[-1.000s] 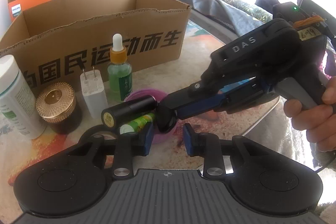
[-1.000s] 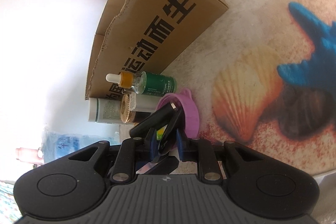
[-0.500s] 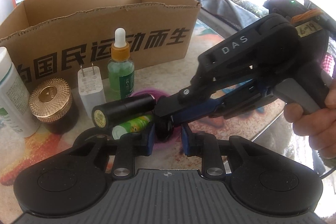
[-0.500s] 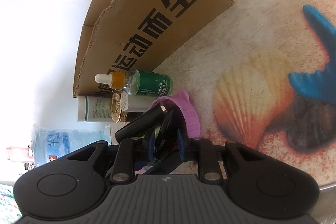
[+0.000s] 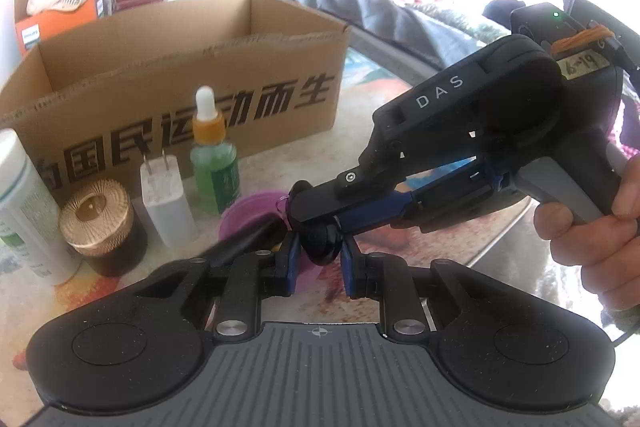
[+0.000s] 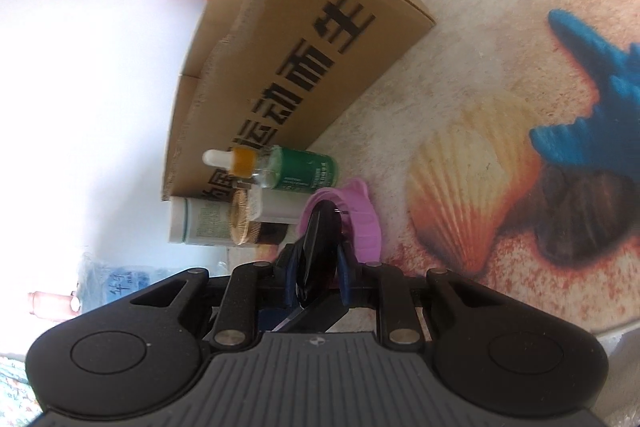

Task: Organize rigid objects
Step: 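Lift the black oval case out of the pink bowl with the right gripper, then carry the black case into the cardboard box and open the right gripper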

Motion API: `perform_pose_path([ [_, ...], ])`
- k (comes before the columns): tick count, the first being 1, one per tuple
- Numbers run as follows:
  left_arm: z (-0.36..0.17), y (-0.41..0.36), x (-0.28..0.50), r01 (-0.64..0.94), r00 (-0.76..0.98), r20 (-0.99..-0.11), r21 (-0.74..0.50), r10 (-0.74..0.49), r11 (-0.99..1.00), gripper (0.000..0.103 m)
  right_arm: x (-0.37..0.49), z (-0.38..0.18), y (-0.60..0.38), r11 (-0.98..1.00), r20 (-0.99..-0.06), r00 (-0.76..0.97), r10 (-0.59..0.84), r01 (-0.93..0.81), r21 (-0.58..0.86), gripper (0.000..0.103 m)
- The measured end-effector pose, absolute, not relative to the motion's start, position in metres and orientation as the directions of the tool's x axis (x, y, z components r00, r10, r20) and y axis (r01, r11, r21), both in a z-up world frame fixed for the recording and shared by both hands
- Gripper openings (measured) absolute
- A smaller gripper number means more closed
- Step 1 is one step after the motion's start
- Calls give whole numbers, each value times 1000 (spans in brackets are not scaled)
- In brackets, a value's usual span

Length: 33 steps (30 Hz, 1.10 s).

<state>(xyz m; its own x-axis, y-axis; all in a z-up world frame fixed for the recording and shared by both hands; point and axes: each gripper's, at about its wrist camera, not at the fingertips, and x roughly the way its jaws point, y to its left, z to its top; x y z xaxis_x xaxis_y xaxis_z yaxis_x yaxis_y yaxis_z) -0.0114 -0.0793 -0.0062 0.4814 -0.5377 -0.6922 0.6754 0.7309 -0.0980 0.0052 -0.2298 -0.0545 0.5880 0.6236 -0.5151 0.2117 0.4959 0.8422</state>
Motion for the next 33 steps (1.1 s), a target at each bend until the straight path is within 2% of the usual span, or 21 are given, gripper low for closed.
perform_pose_path([
  [8, 47, -71, -26, 683, 560, -609, -44, -562, 729, 21, -12, 12, -217, 576, -445, 674, 589, 35, 817, 23],
  [15, 102, -55, 18, 614, 645, -568, -13, -511, 789, 22, 49, 70, -195, 588, -359, 677, 643, -137, 797, 23],
  [19, 108, -50, 77, 567, 645, -616, -14, -453, 824, 22, 117, 77, -184, 588, -398, 619, 677, -131, 798, 23],
  [26, 82, -40, 175, 493, 587, -736, -4, -336, 870, 22, 240, 45, -166, 578, -501, 508, 700, 9, 816, 21],
  [33, 59, -45, 230, 425, 563, -806, 95, -181, 900, 22, 316, 9, -146, 608, -584, 444, 680, 105, 787, 19],
])
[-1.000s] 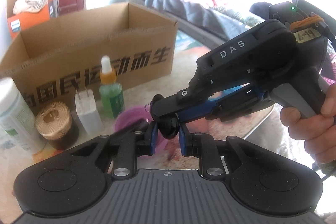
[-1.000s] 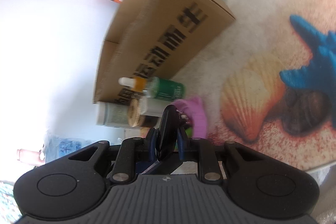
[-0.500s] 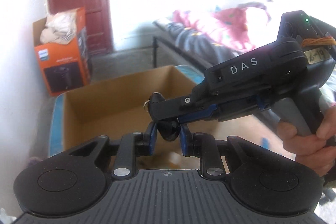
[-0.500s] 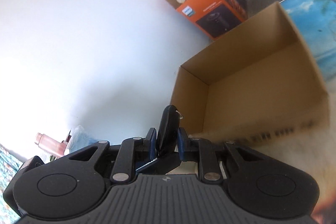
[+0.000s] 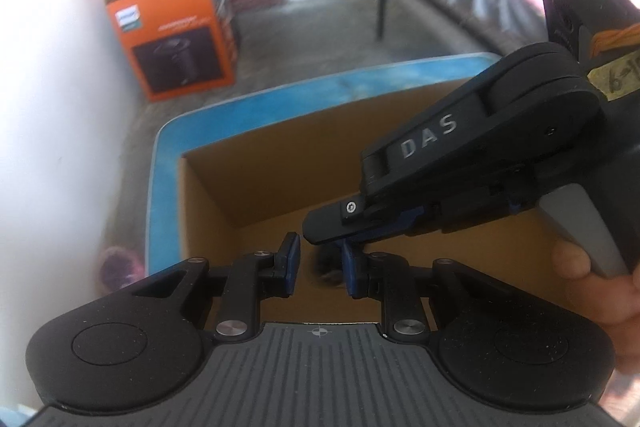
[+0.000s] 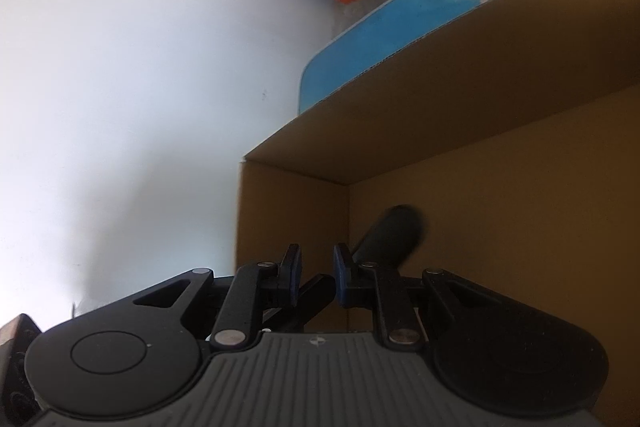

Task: Organize rigid objects
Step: 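Carry the black case into the cardboard box and open the right gripper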

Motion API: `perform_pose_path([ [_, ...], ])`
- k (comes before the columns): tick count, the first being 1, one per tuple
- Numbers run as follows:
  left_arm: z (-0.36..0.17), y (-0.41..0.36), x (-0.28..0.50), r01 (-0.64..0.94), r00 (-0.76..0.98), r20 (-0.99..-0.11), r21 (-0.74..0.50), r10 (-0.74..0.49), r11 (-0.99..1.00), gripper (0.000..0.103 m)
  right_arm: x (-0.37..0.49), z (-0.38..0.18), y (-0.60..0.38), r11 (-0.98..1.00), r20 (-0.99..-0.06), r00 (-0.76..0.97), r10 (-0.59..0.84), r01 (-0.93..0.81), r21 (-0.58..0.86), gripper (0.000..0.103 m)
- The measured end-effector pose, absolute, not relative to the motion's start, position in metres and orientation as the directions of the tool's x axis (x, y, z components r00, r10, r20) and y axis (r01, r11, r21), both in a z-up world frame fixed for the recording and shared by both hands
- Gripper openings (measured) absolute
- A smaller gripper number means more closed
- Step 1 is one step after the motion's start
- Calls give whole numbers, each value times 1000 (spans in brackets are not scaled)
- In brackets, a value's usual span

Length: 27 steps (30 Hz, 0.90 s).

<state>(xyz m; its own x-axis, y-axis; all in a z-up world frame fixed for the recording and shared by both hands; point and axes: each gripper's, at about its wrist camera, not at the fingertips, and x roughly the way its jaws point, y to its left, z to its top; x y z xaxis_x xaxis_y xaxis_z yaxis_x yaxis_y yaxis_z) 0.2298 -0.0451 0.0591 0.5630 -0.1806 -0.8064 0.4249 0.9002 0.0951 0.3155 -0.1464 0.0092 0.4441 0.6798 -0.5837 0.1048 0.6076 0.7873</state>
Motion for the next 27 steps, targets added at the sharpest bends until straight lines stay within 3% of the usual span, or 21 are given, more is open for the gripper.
perform_pose_path([
  [9, 66, -31, 224, 401, 567, -800, 60, -196, 914, 23, 333, 14, -152, 630, -601, 455, 657, 107, 769, 20],
  [14, 73, -26, 213, 412, 586, -777, 44, -228, 910, 26, 326, 19, -167, 722, -696, 440, 567, 141, 677, 21],
  [19, 83, -19, 205, 404, 602, -758, 19, -251, 915, 32, 335, -17, -158, 781, -803, 328, 499, 231, 580, 22],
  [27, 92, 3, 202, 358, 614, -736, -63, -285, 932, 39, 366, -28, -102, 747, -734, 326, 596, 112, 655, 24],
])
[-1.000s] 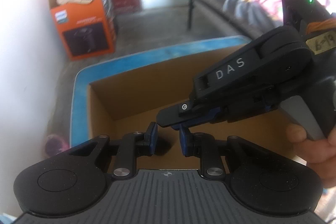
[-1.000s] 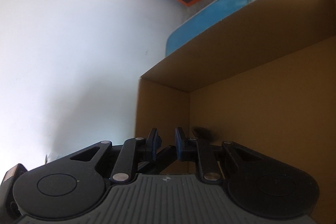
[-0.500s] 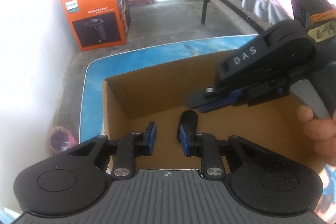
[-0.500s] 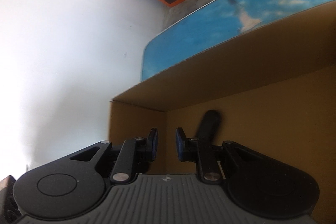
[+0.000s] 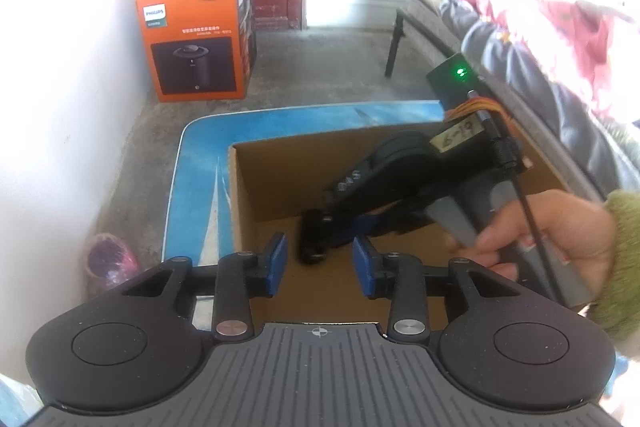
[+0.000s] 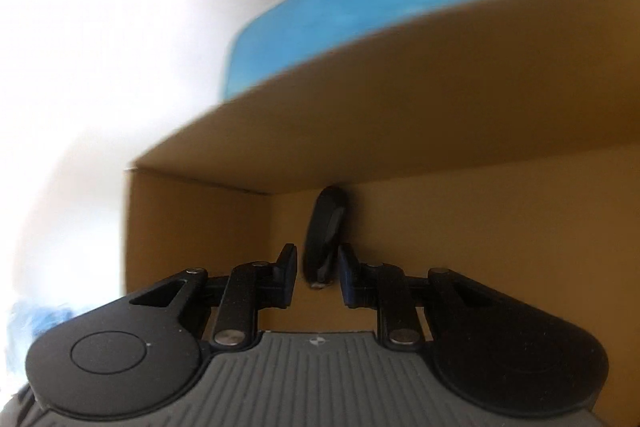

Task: Organize rigid objects
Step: 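Carry the black case into the cardboard box and open the right gripper, then move the right gripper back to the pink bowl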

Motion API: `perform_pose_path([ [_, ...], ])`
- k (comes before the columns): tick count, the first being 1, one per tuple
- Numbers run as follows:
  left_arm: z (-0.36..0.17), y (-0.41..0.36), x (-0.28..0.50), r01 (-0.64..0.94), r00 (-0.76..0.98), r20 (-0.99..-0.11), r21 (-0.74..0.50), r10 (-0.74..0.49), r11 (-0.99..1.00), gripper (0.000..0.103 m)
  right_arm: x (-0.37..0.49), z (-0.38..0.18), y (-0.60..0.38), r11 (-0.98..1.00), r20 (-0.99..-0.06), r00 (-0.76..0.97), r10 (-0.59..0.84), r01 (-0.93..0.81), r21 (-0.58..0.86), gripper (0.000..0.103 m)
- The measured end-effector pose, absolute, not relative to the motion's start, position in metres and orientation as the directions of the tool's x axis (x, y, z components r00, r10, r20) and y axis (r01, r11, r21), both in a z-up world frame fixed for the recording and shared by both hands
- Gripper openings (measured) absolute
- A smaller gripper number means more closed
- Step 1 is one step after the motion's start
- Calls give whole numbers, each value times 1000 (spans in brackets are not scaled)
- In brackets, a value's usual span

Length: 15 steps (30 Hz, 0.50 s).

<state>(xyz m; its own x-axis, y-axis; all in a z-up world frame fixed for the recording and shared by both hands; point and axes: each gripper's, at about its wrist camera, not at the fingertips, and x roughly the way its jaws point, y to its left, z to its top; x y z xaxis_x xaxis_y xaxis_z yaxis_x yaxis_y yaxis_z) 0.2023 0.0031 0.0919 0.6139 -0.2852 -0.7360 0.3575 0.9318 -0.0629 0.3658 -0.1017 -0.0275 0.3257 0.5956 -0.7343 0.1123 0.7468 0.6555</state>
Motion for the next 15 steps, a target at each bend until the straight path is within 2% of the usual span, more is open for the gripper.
perform_pose_path([
  [4, 98, 9, 194, 348, 633, -711, -90, -305, 933, 44, 353, -7, -103, 736, -697, 363, 619, 44, 676, 24],
  [8, 106, 9, 175, 359, 661, -677, -95, -325, 928, 54, 312, 27, -134, 714, -644, 438, 627, 6, 700, 24],
  [13, 116, 14, 138, 395, 684, -622, -125, -382, 910, 68, 222, 85, -185, 716, -542, 578, 609, -107, 690, 25],
  [15, 116, 16, 124, 428, 680, -596, -150, -426, 891, 72, 179, 99, -197, 706, -488, 624, 610, -149, 692, 30],
])
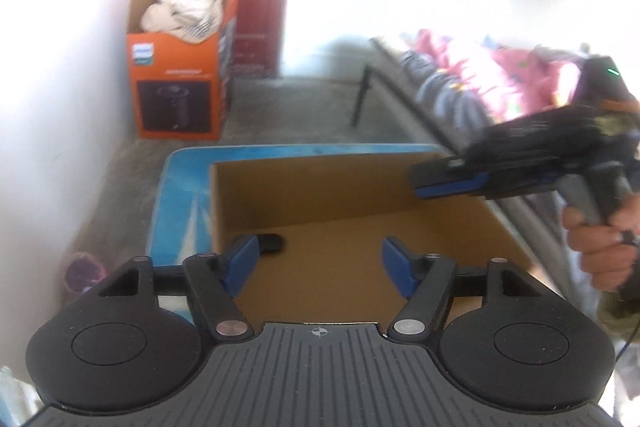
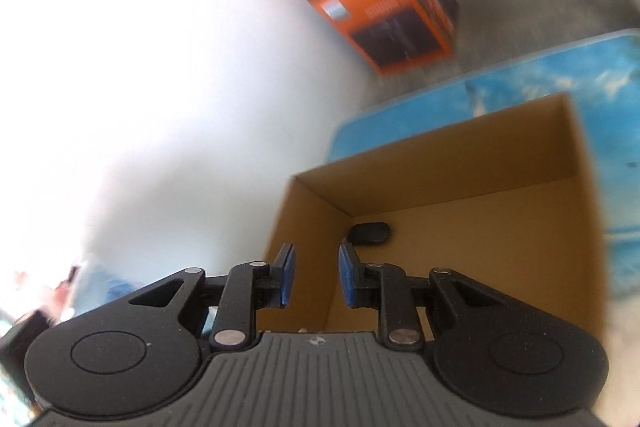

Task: Organize rigid objects
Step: 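Move the right gripper back to the pink bowl, then grasp the green lip-balm tube in the pink bowl with the right gripper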

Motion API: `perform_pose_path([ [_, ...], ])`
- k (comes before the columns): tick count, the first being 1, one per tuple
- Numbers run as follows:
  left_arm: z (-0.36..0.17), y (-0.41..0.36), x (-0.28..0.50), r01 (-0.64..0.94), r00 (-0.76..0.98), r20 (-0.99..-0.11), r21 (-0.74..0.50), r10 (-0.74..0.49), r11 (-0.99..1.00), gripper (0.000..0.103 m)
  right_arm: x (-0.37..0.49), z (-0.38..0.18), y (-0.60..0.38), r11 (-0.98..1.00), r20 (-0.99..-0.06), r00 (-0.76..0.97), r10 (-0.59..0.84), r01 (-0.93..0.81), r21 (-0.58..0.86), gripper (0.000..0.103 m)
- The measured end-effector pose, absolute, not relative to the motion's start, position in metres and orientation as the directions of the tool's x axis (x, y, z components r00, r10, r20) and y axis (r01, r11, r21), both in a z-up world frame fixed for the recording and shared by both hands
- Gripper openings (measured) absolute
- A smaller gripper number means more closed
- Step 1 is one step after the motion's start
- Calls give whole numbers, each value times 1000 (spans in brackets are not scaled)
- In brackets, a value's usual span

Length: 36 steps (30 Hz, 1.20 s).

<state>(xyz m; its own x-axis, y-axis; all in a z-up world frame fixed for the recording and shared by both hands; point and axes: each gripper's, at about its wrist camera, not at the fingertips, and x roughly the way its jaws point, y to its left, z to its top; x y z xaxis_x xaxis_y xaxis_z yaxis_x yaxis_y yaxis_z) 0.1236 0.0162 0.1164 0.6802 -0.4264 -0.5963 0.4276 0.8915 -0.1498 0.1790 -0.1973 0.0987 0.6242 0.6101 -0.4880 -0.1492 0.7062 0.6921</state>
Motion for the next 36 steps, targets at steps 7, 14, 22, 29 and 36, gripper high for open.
perform_pose_path([
  [7, 94, 14, 73, 512, 617, -580, -218, -532, 831, 78, 51, 88, -217, 698, -405, 728, 553, -139, 702, 50],
  [14, 45, -17, 23, 575, 592, -628, -109, -505, 810, 80, 1, -1, -218, 526, -420, 666, 616, 50, 849, 51],
  [22, 7, -44, 4, 619, 546, -694, -43, -470, 784, 62, 9, -53, -203, 422, -463, 567, 681, 213, 881, 50],
  [29, -6, -51, 7, 625, 528, -712, -43, -463, 780, 45, 22, -62, -199, 437, -512, 511, 690, 270, 858, 49],
  [36, -6, -41, 7, 644, 483, -699, -125, -528, 755, 38, 31, -56, -205, 484, -563, 479, 674, 291, 826, 48],
])
